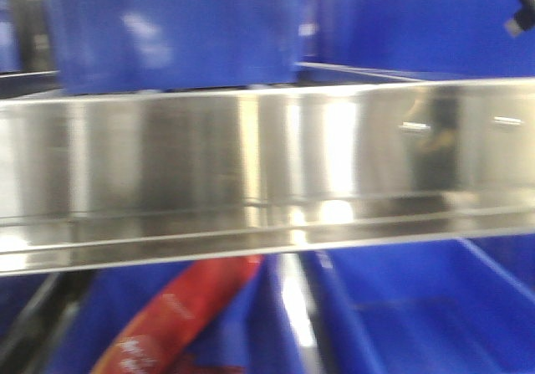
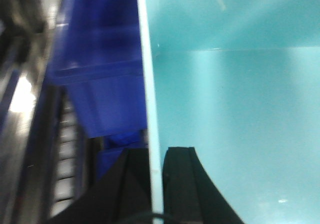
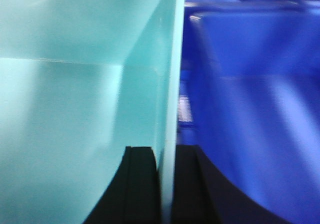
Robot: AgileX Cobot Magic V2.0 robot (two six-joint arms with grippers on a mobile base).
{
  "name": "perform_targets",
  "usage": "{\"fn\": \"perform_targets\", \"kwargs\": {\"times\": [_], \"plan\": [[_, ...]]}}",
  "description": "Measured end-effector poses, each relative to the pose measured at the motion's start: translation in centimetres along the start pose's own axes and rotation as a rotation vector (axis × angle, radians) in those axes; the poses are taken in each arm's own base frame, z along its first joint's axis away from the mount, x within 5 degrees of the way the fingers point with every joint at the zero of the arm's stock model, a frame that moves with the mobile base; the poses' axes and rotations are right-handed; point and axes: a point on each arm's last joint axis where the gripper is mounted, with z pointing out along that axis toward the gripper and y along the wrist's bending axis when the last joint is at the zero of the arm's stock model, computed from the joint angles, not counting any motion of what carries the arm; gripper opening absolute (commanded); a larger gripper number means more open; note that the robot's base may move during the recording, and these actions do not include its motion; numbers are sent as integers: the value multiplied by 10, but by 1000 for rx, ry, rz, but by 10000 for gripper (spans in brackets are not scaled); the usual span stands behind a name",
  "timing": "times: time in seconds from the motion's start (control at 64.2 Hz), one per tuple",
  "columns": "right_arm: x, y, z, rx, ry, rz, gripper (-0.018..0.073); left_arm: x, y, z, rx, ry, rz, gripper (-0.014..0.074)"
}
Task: Fetch blue bin and place on conveyor start
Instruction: 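Hold the teal bin with both grippers while the base turns away from the shelf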
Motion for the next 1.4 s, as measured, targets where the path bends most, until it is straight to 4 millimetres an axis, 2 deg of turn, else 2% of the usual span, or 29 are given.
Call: {"fn": "perform_targets", "kwargs": {"times": [1.402], "plan": [[1,0,0,0,9,1,-166,0,0,0,1,3,-1,-111]]}}
